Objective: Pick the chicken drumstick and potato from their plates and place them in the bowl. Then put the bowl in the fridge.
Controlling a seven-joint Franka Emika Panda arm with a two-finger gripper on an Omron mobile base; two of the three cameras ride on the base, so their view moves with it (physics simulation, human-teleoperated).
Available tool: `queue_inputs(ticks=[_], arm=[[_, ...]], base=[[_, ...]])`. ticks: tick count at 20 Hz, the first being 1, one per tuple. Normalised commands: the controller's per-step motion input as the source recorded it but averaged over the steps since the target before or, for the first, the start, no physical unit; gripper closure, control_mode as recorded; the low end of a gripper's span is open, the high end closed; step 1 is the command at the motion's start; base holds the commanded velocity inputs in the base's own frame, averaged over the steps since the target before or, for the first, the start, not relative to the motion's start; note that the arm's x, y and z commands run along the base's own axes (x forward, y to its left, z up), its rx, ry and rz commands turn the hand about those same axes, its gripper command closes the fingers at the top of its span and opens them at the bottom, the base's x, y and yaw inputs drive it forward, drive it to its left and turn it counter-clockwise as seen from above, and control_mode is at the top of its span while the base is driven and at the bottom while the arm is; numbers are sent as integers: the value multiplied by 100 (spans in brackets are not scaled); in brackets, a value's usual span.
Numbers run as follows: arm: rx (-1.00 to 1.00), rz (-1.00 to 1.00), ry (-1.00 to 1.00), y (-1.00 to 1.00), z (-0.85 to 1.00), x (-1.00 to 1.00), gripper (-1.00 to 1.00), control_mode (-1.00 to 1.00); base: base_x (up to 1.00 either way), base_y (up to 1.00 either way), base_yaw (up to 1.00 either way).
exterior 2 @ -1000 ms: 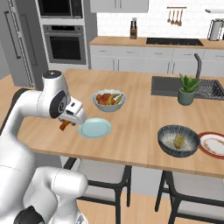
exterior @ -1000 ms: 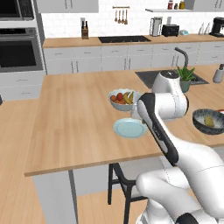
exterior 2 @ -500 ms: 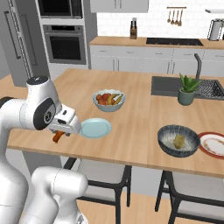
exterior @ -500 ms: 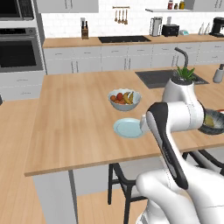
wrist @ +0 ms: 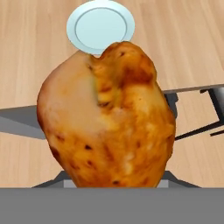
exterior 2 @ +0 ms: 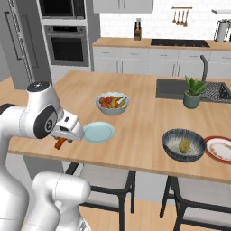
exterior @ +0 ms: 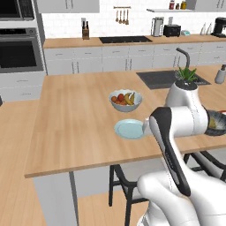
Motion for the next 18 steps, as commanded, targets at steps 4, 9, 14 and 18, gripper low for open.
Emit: queue_inputs(ticks=[4,9,14,18], arm=[[0,0,0,0,0,0,100,100],[0,0,0,0,0,0,100,100],[0,0,0,0,0,0,100,100],[0,0,0,0,0,0,100,100]], base=[[-23,-37,0],[-5,-84,0],[0,-100,0],[1,-82,-7]])
